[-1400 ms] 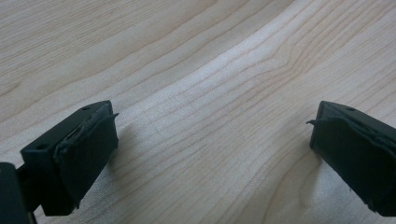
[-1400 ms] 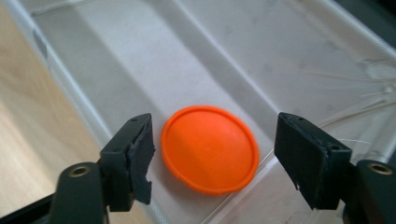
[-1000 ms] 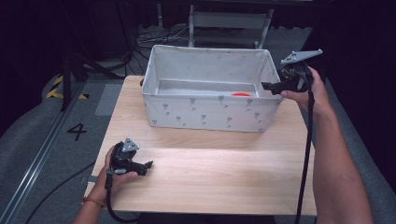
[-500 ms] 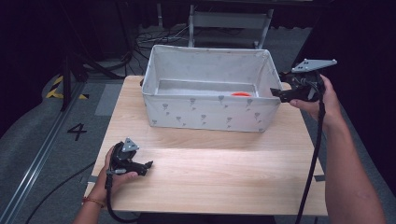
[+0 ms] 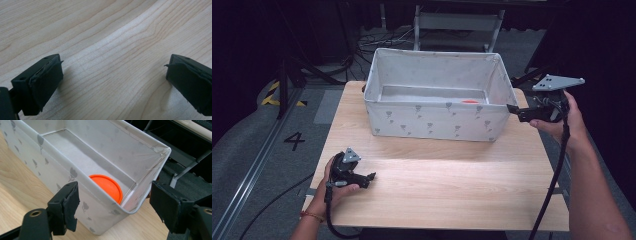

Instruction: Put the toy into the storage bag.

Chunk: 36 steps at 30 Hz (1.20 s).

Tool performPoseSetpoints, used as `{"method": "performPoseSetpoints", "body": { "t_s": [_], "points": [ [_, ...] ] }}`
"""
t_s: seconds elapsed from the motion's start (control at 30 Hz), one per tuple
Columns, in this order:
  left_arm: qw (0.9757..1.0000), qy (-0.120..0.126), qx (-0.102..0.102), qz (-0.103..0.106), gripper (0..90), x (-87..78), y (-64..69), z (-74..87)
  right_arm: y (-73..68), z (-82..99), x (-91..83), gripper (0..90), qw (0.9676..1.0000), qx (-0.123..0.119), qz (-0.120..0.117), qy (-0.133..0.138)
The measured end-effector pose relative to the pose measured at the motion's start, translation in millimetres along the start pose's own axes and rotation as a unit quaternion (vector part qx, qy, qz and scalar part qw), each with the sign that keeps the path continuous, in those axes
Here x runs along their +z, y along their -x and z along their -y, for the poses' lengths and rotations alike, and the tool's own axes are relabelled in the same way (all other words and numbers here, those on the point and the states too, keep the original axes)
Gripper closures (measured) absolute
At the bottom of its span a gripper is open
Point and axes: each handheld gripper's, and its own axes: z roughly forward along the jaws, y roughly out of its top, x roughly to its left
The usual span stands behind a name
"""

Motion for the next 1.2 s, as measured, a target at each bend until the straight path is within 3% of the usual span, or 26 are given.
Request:
{"method": "performPoseSetpoints", "body": {
  "t_s": [0.2, 0.6, 0.97, 1.2],
  "points": [
    [1.0000, 0.000, 0.000, 0.000, 1.3, 0.0, 0.0, 0.0, -6.6, 12.8, -8.6, 23.8, 0.9999, -0.002, -0.009, 0.009],
    [1.0000, 0.000, 0.000, 0.000, 1.3, 0.0, 0.0, 0.0, -19.6, 40.9, -9.2, 23.0, 0.9998, -0.021, -0.002, -0.005],
    [1.0000, 0.000, 0.000, 0.000, 1.3, 0.1, -0.1, 0.0, -31.3, 82.9, 12.0, 22.7, 0.9973, -0.037, -0.006, -0.064],
    [1.0000, 0.000, 0.000, 0.000, 1.3, 0.0, -0.1, 0.0, -34.8, 102.1, 22.1, 22.8, 0.9956, -0.040, -0.006, -0.084]
  ]
}}
